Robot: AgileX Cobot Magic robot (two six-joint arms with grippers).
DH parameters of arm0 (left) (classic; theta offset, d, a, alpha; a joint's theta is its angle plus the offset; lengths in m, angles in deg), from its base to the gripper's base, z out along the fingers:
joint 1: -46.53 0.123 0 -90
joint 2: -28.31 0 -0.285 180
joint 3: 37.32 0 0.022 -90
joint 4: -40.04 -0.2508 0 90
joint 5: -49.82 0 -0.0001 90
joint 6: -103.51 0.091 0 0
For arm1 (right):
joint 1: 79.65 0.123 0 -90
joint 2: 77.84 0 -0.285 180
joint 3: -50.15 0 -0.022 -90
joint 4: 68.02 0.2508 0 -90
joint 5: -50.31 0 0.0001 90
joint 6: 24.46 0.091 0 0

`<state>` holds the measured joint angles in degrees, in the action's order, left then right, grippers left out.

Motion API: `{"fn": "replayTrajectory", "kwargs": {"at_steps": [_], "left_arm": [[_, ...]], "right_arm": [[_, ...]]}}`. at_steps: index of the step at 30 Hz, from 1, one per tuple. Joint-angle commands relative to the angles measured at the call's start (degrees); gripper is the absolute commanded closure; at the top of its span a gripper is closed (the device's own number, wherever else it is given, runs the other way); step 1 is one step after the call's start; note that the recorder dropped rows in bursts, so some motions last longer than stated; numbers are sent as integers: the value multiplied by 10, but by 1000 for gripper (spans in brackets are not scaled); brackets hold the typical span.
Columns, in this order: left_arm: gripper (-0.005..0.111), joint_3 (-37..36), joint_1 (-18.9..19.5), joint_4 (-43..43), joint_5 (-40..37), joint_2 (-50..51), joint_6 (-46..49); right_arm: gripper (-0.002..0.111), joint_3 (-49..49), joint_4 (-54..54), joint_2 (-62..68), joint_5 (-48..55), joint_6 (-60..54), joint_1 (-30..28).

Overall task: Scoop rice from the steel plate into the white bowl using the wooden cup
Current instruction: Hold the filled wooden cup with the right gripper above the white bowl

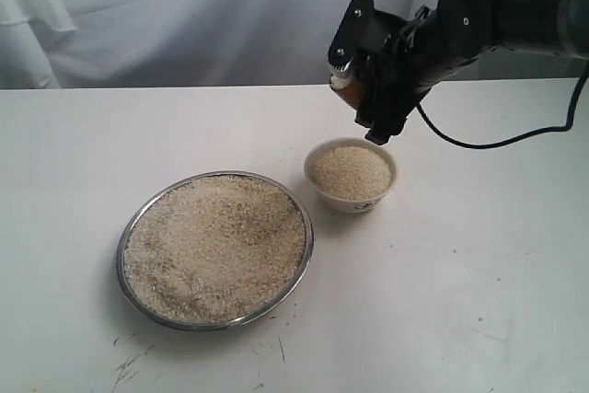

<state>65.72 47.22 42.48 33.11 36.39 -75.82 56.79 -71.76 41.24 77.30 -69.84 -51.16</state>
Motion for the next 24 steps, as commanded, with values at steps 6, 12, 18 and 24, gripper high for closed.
{"fn": "replayTrajectory", "kwargs": {"at_steps": [6,12,18,24], "left_arm": [[107,-3,-1,0,4,-3,-2],[107,-3,-1,0,4,-3,-2],[107,-3,-1,0,4,-3,-2],[107,-3,-1,0,4,-3,-2]], "right_arm": [[108,-64,11,-3,-96,0,-3],[108,-72,-85,-3,-93,55,-3],[108,-72,-173,-3,-88,117,-1],[108,-72,-265,-3,-64,165,7]]}}
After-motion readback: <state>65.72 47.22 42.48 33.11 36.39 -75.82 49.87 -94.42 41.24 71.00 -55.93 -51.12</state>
